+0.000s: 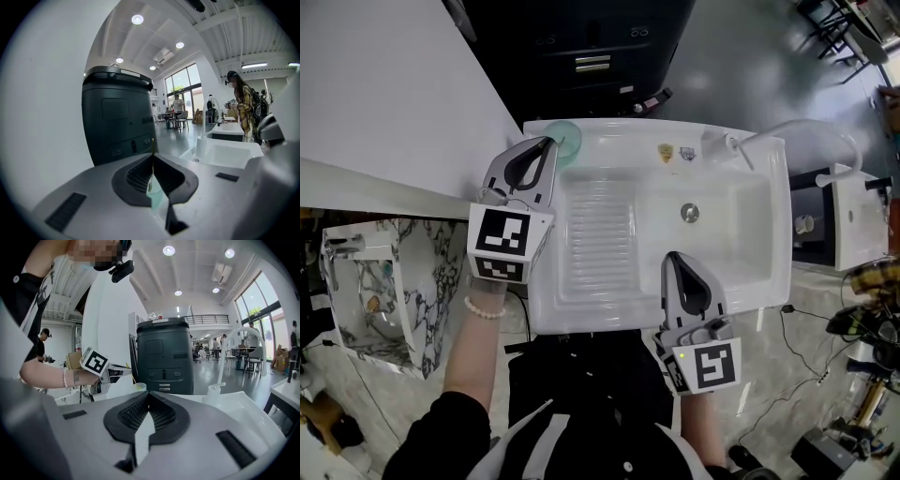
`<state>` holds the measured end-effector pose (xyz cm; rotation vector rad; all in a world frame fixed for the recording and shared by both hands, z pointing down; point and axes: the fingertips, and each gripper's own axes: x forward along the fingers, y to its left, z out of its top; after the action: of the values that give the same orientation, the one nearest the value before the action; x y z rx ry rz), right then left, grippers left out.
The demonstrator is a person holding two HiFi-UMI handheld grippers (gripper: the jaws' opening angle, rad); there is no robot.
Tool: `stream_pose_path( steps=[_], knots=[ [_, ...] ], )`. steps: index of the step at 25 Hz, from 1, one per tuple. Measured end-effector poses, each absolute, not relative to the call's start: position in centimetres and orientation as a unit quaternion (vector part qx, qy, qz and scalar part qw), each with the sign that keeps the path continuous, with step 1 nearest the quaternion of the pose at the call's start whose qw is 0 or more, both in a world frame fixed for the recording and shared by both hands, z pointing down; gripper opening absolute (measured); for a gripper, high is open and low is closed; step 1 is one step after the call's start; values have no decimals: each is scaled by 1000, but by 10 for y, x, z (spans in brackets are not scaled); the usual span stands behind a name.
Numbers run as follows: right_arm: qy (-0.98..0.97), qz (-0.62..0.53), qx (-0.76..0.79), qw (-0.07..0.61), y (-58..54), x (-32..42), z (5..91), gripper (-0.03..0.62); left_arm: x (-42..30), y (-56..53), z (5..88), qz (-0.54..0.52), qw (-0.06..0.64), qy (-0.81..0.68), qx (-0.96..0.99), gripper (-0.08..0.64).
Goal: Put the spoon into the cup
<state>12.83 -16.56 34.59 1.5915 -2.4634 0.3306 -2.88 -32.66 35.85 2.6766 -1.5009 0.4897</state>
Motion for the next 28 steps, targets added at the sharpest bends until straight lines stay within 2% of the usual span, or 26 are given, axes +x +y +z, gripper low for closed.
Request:
stream_pose_path(
  steps=[18,28],
  knots=[
    [-821,129,543,116,-175,147,361,0,-20,-347,406,209,40,-484,849,6],
    [-822,128,542,119,-175,155,359,0,-15,-349,419,232,25,-493,838,6]
  ],
)
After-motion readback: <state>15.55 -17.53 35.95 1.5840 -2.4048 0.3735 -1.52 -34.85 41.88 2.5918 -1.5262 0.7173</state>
